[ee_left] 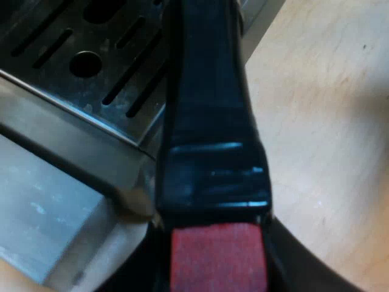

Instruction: Put the handle in the coffee machine

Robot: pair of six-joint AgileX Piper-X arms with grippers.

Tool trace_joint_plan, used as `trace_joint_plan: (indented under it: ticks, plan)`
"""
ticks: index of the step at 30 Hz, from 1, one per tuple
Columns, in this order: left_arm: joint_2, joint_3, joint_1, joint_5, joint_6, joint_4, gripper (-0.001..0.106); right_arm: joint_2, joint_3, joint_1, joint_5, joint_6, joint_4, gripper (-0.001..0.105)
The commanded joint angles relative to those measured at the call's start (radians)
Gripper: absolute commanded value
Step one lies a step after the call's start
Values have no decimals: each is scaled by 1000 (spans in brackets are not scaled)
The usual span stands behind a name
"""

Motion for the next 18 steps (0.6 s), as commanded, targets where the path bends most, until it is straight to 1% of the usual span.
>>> trace_joint_plan:
  ticks: [1,6,8,10,11,15,17,18]
  plan:
    - [27,-46,2,83,47,-5,0,31,-36,-7,77,3,-18,84]
    - [72,-57,2,99,48,-7,0,70,-50,-32,80,0,-83,84]
    - [90,-56,2,116,53,-7,0,77,-50,-46,77,-10,-90,84]
    - [98,-56,2,132,62,-7,0,76,-50,-60,64,-31,-90,84]
    - [108,-56,2,155,83,-16,0,76,-52,-71,50,-44,-98,84]
    - [123,-56,2,157,91,-66,0,76,-56,-93,2,-53,-128,84]
    - [136,-56,2,157,88,-93,0,76,-59,-104,-12,-97,-143,84]
    - [139,-59,2,157,89,-95,0,76,-58,-104,-17,-109,-143,84]
